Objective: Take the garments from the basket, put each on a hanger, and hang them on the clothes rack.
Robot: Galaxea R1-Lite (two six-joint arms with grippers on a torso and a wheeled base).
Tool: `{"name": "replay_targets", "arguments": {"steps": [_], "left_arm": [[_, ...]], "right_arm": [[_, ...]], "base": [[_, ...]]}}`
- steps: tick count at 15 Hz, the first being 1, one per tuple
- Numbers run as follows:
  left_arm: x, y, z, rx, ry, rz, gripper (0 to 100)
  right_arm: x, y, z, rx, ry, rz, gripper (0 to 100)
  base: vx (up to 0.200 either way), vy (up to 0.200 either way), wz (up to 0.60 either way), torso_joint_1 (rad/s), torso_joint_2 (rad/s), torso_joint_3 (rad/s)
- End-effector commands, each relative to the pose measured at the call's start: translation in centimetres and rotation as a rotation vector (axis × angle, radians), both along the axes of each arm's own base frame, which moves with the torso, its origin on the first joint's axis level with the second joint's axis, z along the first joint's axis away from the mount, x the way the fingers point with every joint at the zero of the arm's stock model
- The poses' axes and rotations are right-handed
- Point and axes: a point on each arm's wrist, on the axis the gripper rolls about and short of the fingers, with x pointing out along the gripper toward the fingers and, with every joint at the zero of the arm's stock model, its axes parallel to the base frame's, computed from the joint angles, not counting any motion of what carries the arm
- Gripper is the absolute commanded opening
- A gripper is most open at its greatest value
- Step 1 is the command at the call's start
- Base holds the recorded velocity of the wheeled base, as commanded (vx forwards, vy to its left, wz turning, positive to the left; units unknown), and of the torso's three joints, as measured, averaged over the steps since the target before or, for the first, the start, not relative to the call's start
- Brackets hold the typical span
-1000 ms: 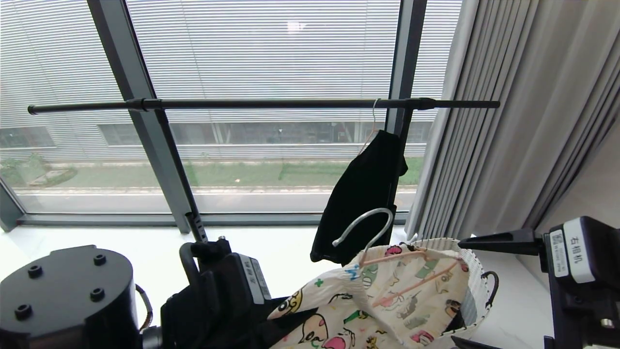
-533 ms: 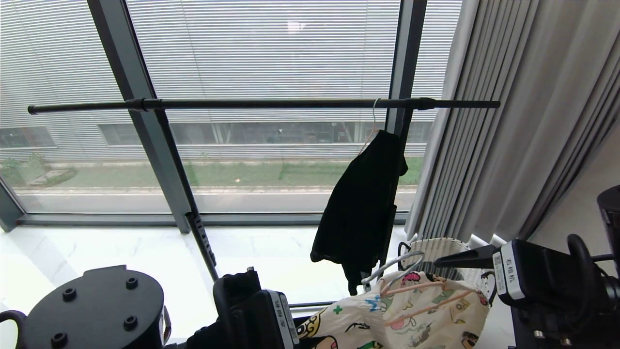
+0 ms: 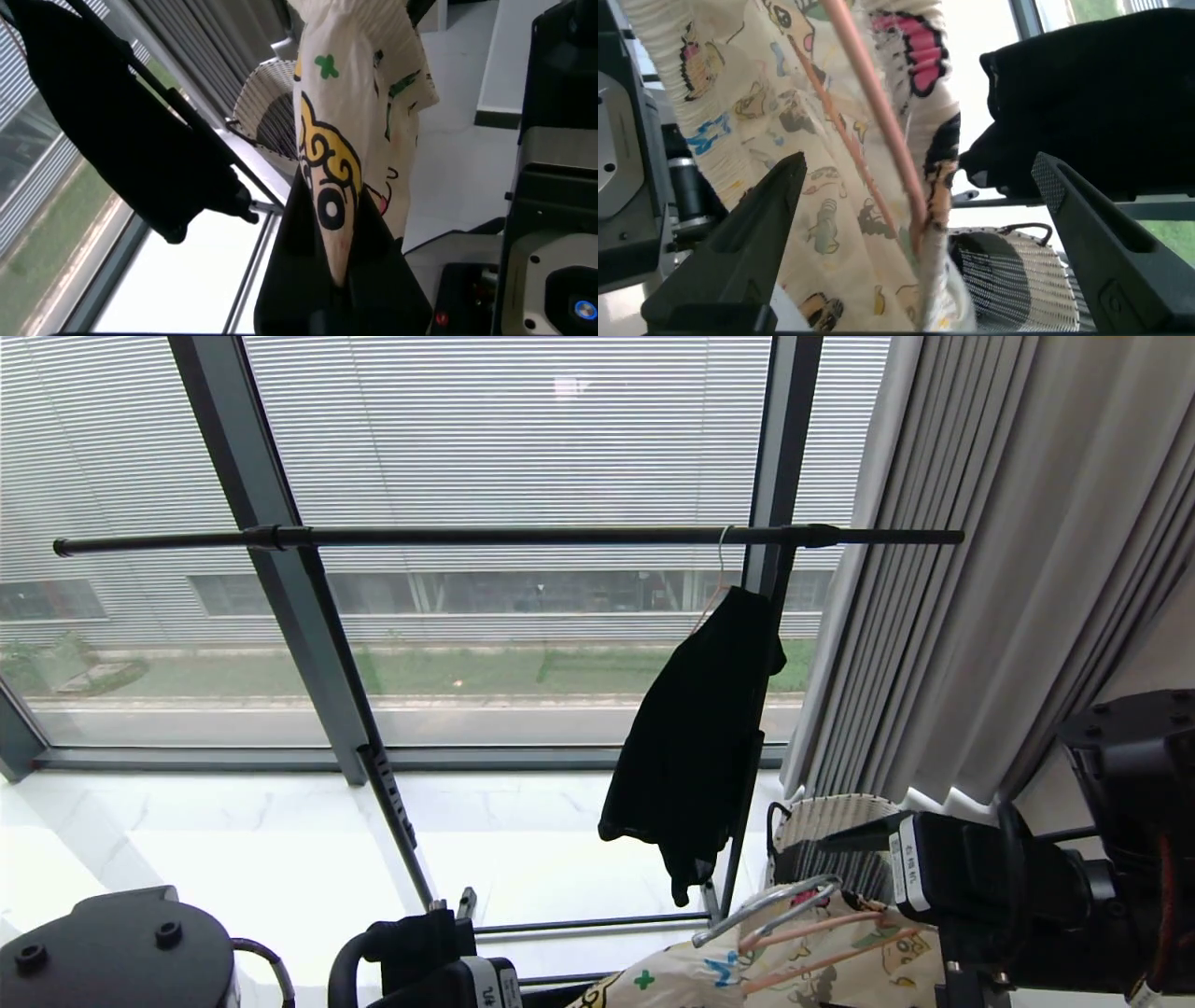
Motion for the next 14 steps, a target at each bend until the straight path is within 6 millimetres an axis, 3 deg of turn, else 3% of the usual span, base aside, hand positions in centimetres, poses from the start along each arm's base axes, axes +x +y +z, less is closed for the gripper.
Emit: {"name": "replay_targets", "arguments": {"steps": [1, 8, 9, 14], "left_arm": [[-0.32, -0.06, 0.07, -0.004, -0.002, -0.016, 0], [-0.66, -0.26, 0.00, 0.000, -0.002, -0.035, 0], [-0.66, -0.26, 0.00, 0.000, -0.002, -0.035, 0], [-0.66, -0.26, 0.00, 0.000, -0.002, -0.035, 0]], "right_arm": [[0.11, 0.36, -0.34, -0.012, 0.009, 0.021, 100], [-0.01, 0.43, -0.44, -0.019, -0.021, 0.103, 100], [-0.02, 0.42, -0.48, -0.021, -0.022, 0.105, 0], [-0.15, 0.27, -0.26, -0.019, -0.039, 0.107, 0]], "base": [[0.000, 0.000, 0.00, 0.000, 0.00, 0.000], [0.000, 0.000, 0.00, 0.000, 0.00, 0.000], [0.000, 0.000, 0.00, 0.000, 0.00, 0.000], [0.000, 0.000, 0.00, 0.000, 0.00, 0.000]]}}
